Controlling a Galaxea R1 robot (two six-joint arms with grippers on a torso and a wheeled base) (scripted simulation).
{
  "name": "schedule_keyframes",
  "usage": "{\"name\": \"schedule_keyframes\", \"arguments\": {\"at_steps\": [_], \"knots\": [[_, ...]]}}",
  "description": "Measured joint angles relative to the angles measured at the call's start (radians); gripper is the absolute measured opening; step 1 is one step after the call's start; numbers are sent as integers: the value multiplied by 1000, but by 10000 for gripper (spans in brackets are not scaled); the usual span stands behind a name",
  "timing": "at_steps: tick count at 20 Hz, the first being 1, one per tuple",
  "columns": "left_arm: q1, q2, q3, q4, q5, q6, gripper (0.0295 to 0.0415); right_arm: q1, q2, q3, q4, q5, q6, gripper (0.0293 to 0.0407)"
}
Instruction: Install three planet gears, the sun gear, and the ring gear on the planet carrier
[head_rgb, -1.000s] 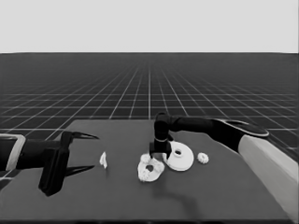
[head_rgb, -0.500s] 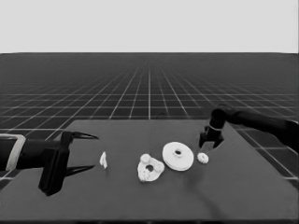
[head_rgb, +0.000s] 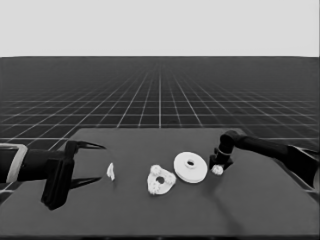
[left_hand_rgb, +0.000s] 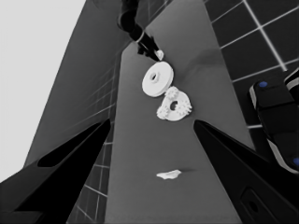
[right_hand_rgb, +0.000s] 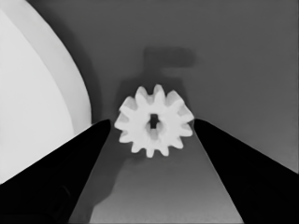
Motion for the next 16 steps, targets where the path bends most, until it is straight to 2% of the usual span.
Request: {"name": "schedule_keyframes", "arguments": {"at_steps": [2,10,11,12,14,16], "knots": [[0,0,0,0,0,0,385,0,0,-1,0,1,0,314],[0,0,0,0,0,0,385,0,0,-1,0,1,0,312],[0,0,0,0,0,0,385,57,-41,89,30,-63,37,312],[0,0,0,0,0,0,385,110,-60,125,56,-100,51,312],[0,0,0,0,0,0,385,157,-69,143,83,-133,56,312],[0,0,0,0,0,0,385,172,-70,145,93,-145,57,312]]}}
